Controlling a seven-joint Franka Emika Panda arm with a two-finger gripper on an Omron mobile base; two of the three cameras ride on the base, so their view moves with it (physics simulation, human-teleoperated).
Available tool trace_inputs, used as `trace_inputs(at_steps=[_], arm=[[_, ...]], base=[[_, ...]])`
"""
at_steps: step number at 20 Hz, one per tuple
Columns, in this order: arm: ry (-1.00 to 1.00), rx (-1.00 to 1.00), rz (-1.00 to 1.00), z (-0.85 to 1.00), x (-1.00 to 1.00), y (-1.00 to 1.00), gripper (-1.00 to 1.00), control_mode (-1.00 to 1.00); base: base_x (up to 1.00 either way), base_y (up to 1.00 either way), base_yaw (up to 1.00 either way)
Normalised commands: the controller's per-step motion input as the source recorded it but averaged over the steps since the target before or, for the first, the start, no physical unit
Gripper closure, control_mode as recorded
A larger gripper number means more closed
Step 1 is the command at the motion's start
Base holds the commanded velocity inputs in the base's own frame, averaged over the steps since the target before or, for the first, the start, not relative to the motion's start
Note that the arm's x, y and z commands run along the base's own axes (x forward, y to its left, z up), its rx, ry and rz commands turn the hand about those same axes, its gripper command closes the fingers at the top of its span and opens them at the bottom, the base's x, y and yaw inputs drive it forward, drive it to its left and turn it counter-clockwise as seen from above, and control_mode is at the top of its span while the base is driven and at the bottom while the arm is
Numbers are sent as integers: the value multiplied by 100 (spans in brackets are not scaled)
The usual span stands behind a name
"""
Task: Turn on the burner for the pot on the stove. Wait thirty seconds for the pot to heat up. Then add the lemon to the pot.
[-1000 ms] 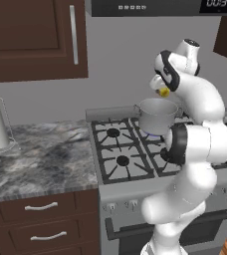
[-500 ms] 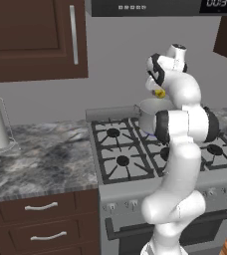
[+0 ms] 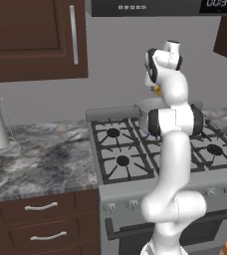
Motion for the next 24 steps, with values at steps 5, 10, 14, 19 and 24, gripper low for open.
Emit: trace_inputs(at_steps=[5,10,14,19,24], arm=[[0,-5,0,-47,6,-62,100,-100],[0,-2,0,-16,0,-10,100,-100],[0,0,0,-10,0,1,100,-100],[0,0,0,-33,0,8,100,-100],[0,0,0,-40,0,13,100,-100]], base=[[0,0,0],[0,0,0],[0,0,0],[0,0,0],[0,0,0]])
